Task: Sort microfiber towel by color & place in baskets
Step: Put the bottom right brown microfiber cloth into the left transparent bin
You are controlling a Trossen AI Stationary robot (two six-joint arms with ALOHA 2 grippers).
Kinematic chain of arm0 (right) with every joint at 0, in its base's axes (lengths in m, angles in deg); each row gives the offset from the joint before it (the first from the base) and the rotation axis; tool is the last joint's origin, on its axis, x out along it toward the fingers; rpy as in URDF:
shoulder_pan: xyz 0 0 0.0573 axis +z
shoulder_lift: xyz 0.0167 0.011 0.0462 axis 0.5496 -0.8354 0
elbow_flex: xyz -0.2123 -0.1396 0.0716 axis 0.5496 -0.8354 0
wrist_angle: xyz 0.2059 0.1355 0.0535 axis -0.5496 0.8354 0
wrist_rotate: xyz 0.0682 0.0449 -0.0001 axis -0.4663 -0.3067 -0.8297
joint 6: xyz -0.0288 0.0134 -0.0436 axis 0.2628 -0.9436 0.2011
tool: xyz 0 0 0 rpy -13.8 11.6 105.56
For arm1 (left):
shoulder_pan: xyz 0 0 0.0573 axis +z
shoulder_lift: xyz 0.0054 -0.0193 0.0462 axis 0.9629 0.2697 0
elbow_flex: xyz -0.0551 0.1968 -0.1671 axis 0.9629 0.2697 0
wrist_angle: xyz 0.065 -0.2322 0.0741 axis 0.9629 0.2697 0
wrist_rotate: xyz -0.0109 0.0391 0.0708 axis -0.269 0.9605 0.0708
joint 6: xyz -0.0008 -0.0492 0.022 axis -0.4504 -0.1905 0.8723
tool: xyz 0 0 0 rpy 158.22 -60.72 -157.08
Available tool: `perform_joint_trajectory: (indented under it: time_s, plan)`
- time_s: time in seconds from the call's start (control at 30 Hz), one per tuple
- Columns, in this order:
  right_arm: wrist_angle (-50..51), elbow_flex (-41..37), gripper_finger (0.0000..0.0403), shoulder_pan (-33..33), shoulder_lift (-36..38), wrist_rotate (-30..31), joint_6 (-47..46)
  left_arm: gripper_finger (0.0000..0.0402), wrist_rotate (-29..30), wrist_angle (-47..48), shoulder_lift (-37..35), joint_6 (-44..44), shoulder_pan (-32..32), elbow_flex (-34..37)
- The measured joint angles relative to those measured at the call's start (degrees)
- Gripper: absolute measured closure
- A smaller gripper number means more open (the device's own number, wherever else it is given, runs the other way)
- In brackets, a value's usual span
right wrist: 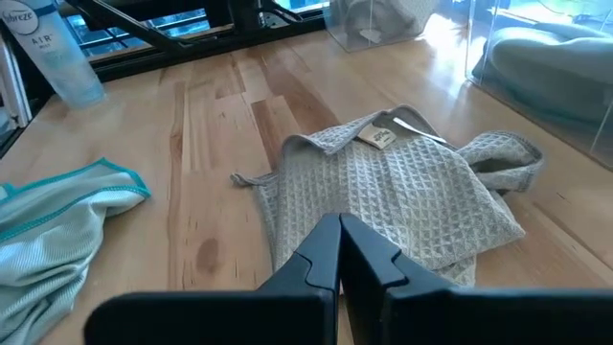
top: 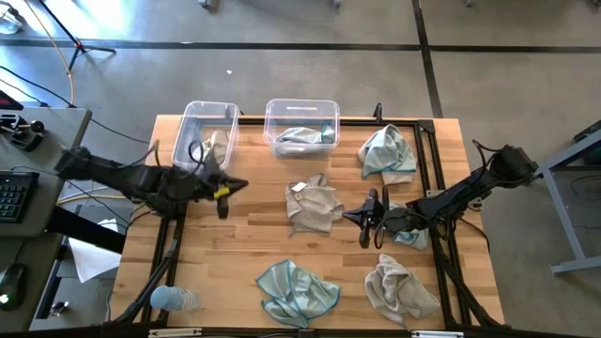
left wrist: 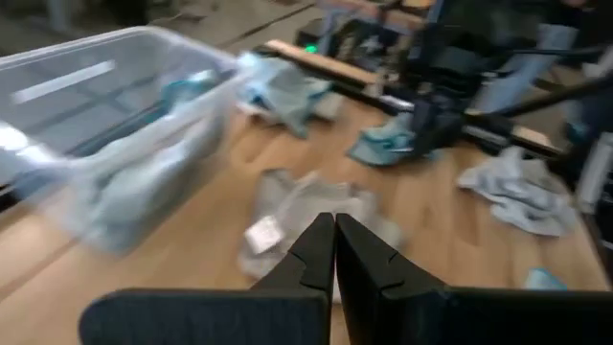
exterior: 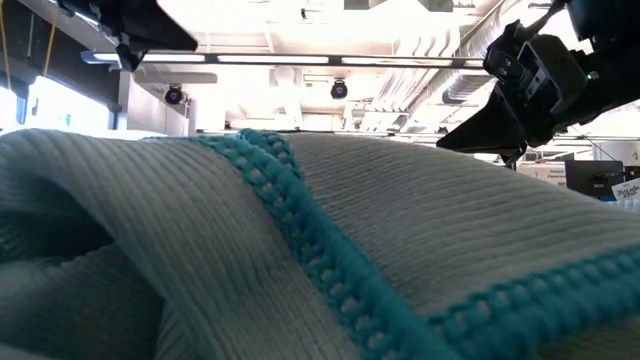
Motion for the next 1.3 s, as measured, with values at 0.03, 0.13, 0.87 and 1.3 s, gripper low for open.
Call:
perform_joint_trajectory:
  time_s: [0.03,0.13,0.87,1.3]
  plan:
    - [0.0,0.0,0.0402,0.0,0.0,0.0,0.0,0.0401,1.1,-1.4,1.1,0.3,-1.6,0.0]
    - [0.0,0.0,0.0402,0.0,0.0,1.3,0.0,0.0401,4.9,-5.0,5.2,1.6,-6.0,0.0]
    - [76.4,40.9,0.0402,1.5,0.7,-17.9,-16.6,0.0401,3.2,-30.0,34.5,8.9,-10.2,-0.1]
    - [88.3,41.9,0.0402,13.9,0.7,-30.4,-43.5,0.0401,0.5,-33.7,39.1,7.5,-7.1,-0.1]
